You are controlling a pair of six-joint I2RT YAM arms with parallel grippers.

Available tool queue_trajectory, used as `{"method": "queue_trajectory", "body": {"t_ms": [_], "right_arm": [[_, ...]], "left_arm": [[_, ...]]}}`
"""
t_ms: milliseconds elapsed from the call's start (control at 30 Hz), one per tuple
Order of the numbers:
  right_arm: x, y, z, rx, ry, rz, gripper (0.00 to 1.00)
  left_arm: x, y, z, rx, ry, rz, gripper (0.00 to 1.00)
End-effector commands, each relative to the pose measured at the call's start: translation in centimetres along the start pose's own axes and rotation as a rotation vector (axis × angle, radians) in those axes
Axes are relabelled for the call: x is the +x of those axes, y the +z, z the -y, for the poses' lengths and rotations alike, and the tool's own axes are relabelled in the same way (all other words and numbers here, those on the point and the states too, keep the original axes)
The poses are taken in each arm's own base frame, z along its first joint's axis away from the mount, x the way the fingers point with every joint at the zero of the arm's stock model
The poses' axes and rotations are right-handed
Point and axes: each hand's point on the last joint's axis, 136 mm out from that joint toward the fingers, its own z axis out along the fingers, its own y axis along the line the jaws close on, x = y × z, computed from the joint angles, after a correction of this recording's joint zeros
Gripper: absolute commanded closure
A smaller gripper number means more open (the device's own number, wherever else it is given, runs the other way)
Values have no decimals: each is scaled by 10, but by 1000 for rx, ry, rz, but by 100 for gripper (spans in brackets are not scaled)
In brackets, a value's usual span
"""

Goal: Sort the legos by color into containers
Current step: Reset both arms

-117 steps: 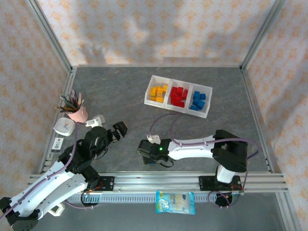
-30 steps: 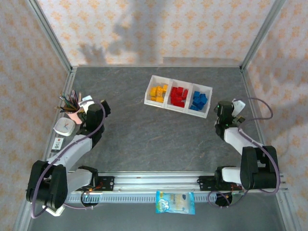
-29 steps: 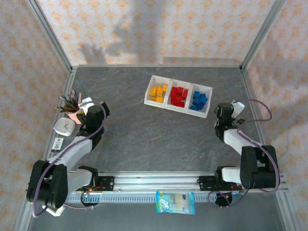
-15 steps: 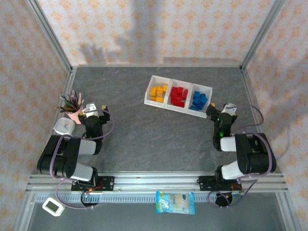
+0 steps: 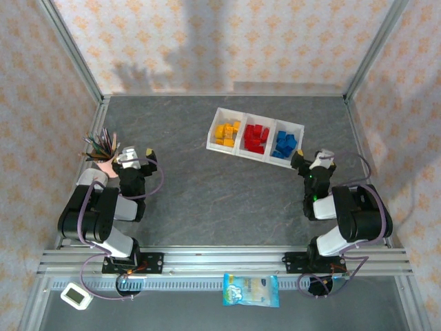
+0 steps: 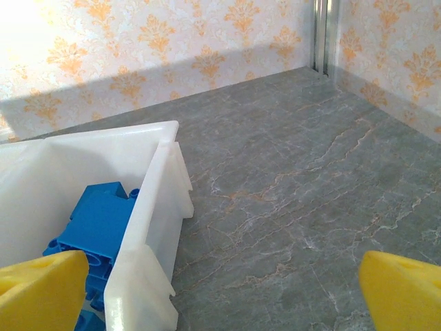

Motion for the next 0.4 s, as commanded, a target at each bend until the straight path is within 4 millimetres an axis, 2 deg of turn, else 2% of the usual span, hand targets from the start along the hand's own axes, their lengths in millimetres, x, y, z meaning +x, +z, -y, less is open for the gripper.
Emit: {"method": "queue_trajectory", "body": {"t_ms": [0,367], "right_arm": [[-17,3,-5,-12,-11,56,0],[-17,3,-6,-21,-11,54,0]], "left_arm": [[-15,2,2,14,-32,54,0],[-15,2,6,34,-25,52,0]]}}
